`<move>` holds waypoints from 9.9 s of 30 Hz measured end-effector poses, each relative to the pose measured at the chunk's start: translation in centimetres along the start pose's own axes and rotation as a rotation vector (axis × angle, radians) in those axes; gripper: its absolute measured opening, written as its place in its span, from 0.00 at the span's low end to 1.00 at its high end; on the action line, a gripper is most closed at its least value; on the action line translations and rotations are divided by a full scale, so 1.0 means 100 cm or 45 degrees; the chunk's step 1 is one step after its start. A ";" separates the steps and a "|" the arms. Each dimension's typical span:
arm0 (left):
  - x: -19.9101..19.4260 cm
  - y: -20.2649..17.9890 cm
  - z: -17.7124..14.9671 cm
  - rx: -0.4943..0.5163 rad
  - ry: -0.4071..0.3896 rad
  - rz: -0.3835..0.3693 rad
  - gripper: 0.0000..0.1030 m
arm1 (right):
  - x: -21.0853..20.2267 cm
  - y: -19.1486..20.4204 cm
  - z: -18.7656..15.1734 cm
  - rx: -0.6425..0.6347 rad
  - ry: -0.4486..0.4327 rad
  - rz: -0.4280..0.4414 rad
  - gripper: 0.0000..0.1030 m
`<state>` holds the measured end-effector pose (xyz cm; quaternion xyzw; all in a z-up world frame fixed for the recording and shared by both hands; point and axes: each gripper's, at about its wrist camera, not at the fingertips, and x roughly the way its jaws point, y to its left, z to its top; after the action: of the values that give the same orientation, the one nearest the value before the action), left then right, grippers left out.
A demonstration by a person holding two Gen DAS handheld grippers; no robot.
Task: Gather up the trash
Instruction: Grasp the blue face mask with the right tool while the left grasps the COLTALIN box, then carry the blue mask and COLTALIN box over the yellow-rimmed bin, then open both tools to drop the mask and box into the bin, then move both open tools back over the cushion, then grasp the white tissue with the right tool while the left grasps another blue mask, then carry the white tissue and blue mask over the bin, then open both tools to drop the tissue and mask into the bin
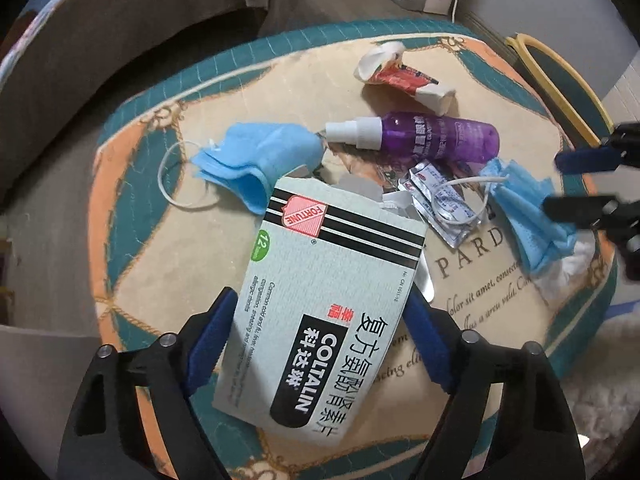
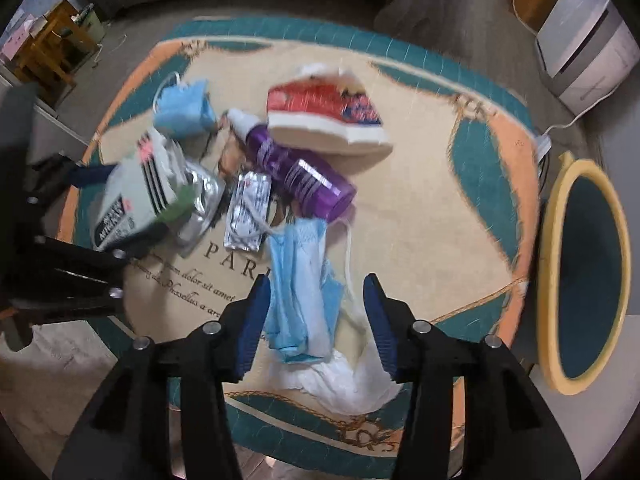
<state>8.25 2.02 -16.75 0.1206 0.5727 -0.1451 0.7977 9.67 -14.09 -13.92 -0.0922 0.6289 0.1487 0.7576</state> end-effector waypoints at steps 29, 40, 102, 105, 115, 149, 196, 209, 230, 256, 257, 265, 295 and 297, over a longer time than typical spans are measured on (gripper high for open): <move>-0.165 -0.116 0.067 0.120 -0.426 -0.078 0.76 | -0.162 -0.122 -0.005 0.227 -0.541 -0.073 0.10; -0.140 -0.199 0.109 0.266 -0.408 -0.143 0.76 | -0.168 -0.228 -0.041 0.444 -0.564 -0.126 0.10; -0.139 -0.165 0.115 0.175 -0.461 0.019 0.91 | -0.159 -0.244 -0.061 0.699 -0.555 -0.069 0.94; -0.161 -0.135 0.094 0.127 -0.489 0.074 0.92 | -0.161 -0.210 -0.056 0.651 -0.543 -0.103 0.94; -0.198 -0.049 0.026 -0.078 -0.574 0.236 0.94 | -0.157 -0.124 -0.057 0.610 -0.570 -0.223 0.94; -0.133 0.028 -0.009 -0.278 -0.335 0.196 0.94 | 0.016 -0.017 -0.069 0.311 0.047 -0.153 0.24; -0.007 0.016 0.063 -0.213 -0.174 0.155 0.26 | -0.050 -0.076 0.024 0.211 -0.225 -0.050 0.16; -0.075 -0.038 0.075 -0.129 -0.363 0.084 0.26 | -0.080 -0.094 0.024 0.260 -0.336 -0.017 0.16; -0.086 -0.201 0.102 0.249 -0.350 -0.086 0.26 | -0.123 -0.226 -0.023 0.611 -0.485 -0.048 0.16; -0.049 -0.307 0.171 0.429 -0.295 -0.171 0.27 | -0.095 -0.310 -0.071 0.865 -0.415 -0.117 0.17; -0.047 -0.308 0.173 0.428 -0.296 -0.166 0.27 | -0.096 -0.313 -0.072 0.878 -0.421 -0.117 0.17; -0.036 -0.310 0.175 0.393 -0.289 -0.182 0.29 | -0.098 -0.317 -0.074 0.909 -0.438 -0.110 0.17; -0.037 -0.289 0.159 0.312 -0.348 -0.139 0.75 | -0.100 -0.311 -0.066 0.891 -0.422 -0.142 0.78; -0.045 -0.285 0.151 0.309 -0.373 -0.128 0.81 | -0.103 -0.306 -0.062 0.894 -0.423 -0.139 0.91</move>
<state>9.64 -29.43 -8.53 0.1647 0.4343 -0.2685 0.8439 12.69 -45.95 -6.50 0.1645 0.5045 -0.1032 0.8413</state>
